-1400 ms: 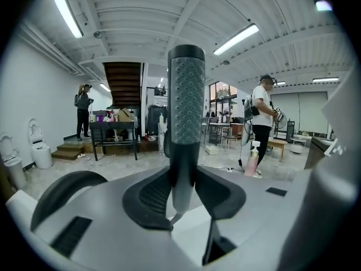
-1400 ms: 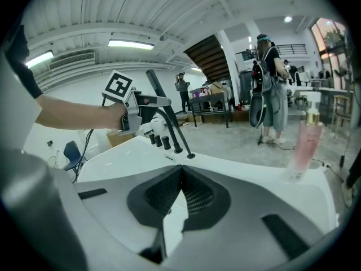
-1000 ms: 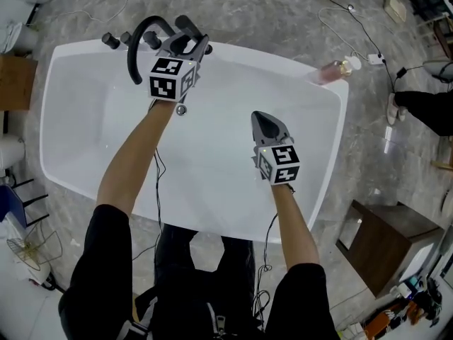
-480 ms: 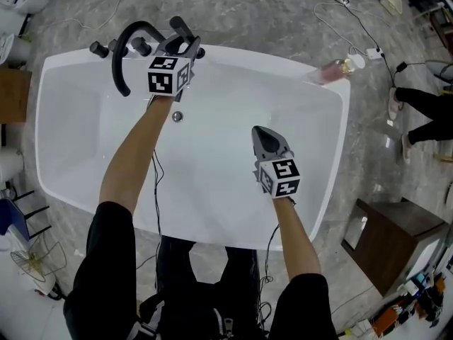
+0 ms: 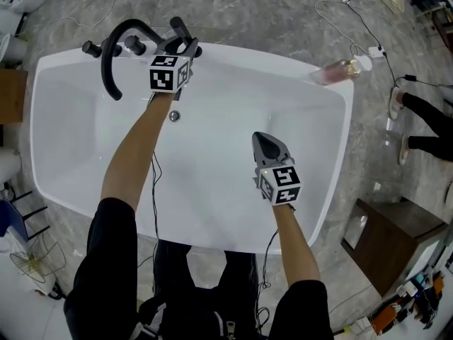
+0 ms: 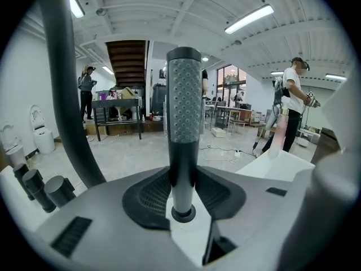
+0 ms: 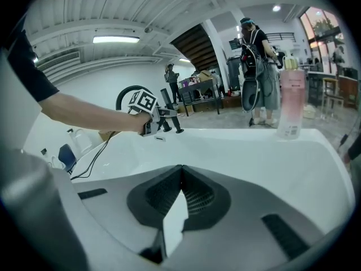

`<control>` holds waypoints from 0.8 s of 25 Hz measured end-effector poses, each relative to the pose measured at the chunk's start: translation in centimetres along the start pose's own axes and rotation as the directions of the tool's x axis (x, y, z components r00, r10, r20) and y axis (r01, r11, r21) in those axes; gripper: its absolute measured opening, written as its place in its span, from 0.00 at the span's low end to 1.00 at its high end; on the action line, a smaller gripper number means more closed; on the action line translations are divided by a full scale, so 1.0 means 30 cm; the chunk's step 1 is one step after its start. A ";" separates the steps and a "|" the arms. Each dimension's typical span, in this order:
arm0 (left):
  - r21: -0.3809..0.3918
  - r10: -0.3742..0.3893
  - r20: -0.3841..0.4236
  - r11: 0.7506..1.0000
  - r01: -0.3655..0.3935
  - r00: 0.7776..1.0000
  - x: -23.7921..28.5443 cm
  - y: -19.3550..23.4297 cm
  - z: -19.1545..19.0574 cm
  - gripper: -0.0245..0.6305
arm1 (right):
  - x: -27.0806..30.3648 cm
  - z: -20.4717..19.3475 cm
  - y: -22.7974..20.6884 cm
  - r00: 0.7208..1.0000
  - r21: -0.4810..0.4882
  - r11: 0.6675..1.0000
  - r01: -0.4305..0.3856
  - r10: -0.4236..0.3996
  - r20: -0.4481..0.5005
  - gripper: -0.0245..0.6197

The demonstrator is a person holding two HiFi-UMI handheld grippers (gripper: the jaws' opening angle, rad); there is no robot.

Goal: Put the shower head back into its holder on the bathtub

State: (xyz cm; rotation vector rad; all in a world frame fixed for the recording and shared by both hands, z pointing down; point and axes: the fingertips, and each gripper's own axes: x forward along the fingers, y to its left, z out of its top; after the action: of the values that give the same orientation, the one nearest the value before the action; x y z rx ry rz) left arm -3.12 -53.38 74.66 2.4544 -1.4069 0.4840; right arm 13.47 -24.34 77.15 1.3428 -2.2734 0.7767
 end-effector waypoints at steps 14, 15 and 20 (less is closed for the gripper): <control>0.013 0.004 0.006 1.000 -0.005 1.000 0.045 -0.025 -0.081 0.27 | 0.017 -0.073 0.001 1.000 0.030 1.000 -0.009 0.009 -0.016 0.05; 0.016 0.010 0.002 1.000 -0.010 1.000 0.044 -0.024 -0.083 0.27 | 0.015 -0.075 0.005 1.000 0.030 0.999 -0.011 0.012 -0.016 0.05; 0.002 0.006 -0.003 1.000 -0.006 1.000 0.010 -0.024 -0.070 0.29 | -0.015 -0.089 0.016 1.000 0.027 1.000 -0.009 0.009 -0.016 0.05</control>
State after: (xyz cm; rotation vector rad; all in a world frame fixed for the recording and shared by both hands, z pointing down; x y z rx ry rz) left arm -2.68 -52.44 76.63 2.4504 -1.4141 0.4910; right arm 13.39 -22.16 78.83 1.3339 -2.2656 0.8208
